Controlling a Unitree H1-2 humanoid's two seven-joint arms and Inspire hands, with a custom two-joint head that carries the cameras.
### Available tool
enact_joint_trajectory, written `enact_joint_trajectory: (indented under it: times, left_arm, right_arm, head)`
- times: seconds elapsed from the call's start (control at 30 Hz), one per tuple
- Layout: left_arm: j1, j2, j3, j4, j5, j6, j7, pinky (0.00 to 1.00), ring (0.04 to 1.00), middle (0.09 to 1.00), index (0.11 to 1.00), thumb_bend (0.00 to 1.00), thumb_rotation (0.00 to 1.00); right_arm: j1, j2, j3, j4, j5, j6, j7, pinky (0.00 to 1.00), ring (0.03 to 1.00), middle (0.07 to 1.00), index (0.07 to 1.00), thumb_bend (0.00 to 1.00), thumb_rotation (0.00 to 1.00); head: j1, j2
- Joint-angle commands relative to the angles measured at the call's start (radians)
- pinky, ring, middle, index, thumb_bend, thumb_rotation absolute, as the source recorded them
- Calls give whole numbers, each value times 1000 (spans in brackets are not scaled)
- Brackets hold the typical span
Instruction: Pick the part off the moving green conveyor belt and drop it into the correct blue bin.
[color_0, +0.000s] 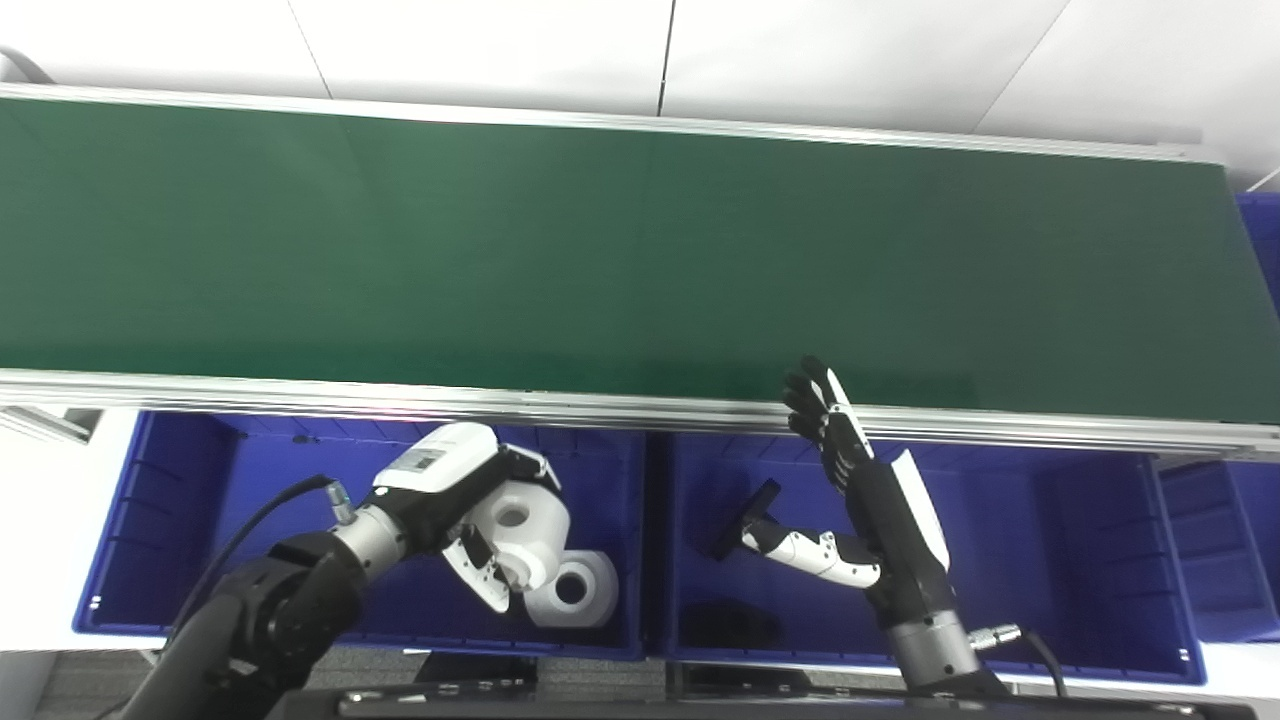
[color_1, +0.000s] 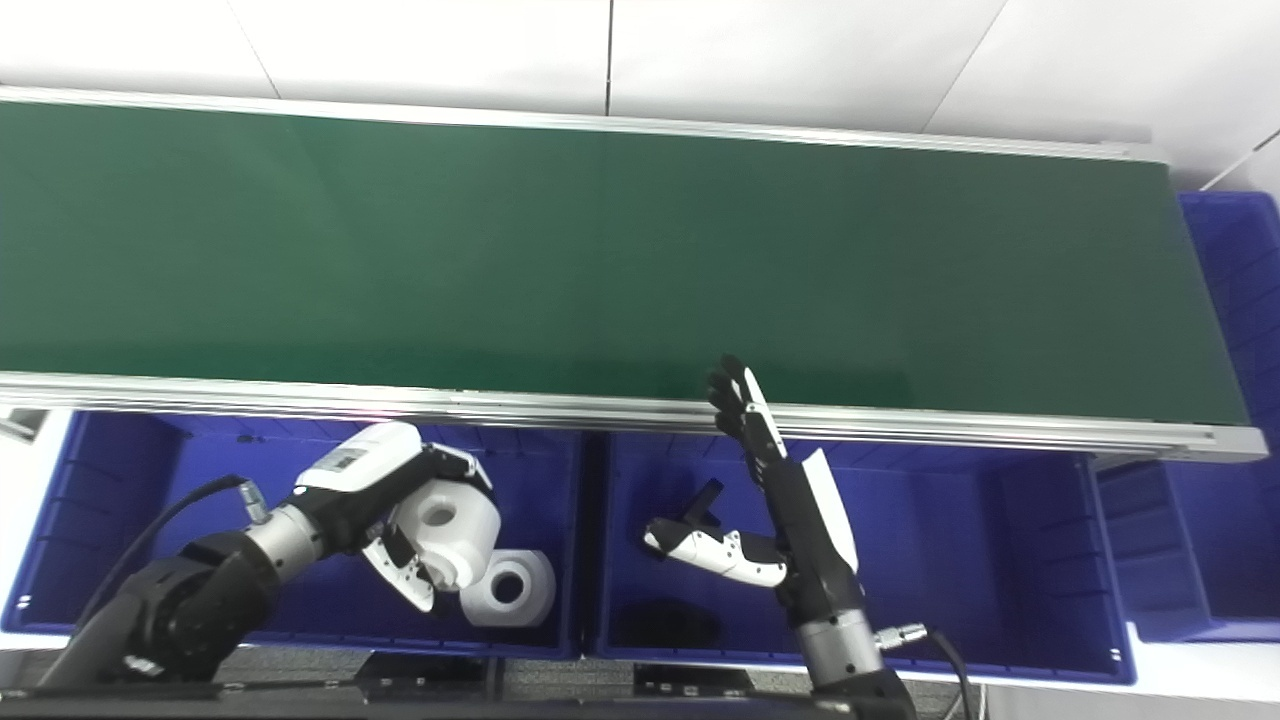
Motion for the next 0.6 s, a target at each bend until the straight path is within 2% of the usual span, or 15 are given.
enact_joint_trajectory:
  times: [0.0, 0.03, 0.13, 0.2, 0.27, 0.3, 0.37, 0.47, 0.57]
  left_arm:
    - [-25, 14, -27, -58, 114, 46, -61, 972, 881, 858, 819, 517, 880]
    - [-31, 11, -38, -65, 150, 62, -84, 991, 906, 886, 858, 531, 958]
    - [-38, 2, -55, -85, 239, 99, -141, 999, 946, 920, 894, 573, 992]
    - [-35, 2, -52, -102, 263, 113, -165, 1000, 988, 964, 935, 619, 999]
    - [-8, 0, -25, -126, 236, 119, -138, 1000, 998, 989, 962, 655, 1000]
    - [10, -3, -6, -138, 203, 114, -110, 1000, 999, 995, 975, 668, 1000]
    - [44, -5, 32, -153, 95, 61, -34, 1000, 1000, 999, 977, 630, 982]
    - [93, -24, 105, -141, -193, -47, 56, 1000, 1000, 1000, 975, 635, 883]
    - [128, -46, 148, -121, -403, -104, 81, 1000, 1000, 1000, 987, 715, 809]
  right_arm:
    - [8, 1, -5, -26, 15, 4, -1, 908, 937, 950, 1000, 862, 526]
    - [6, 0, -6, -25, 20, 3, 1, 909, 936, 949, 1000, 861, 523]
    - [8, 0, -7, -26, 13, 5, 0, 903, 933, 948, 1000, 865, 527]
    - [10, 2, -7, -26, 8, 2, -2, 902, 932, 947, 1000, 864, 528]
    - [14, 7, -5, -29, -6, 3, -8, 900, 931, 947, 1000, 868, 536]
    - [17, 8, -5, -29, -12, 1, -10, 902, 933, 947, 1000, 869, 538]
    - [23, 12, -6, -31, -18, 1, -14, 903, 934, 945, 1000, 873, 540]
    - [35, 17, -7, -37, -26, 3, -17, 908, 935, 945, 1000, 880, 550]
    - [43, 17, -7, -39, -29, -2, -17, 912, 934, 945, 1000, 882, 556]
  head:
    - [1, 1]
    - [1, 3]
    - [-3, -1]
    - [-5, -4]
    - [-10, -10]
    - [-13, -13]
    - [-18, -19]
    - [-20, -30]
    - [-17, -38]
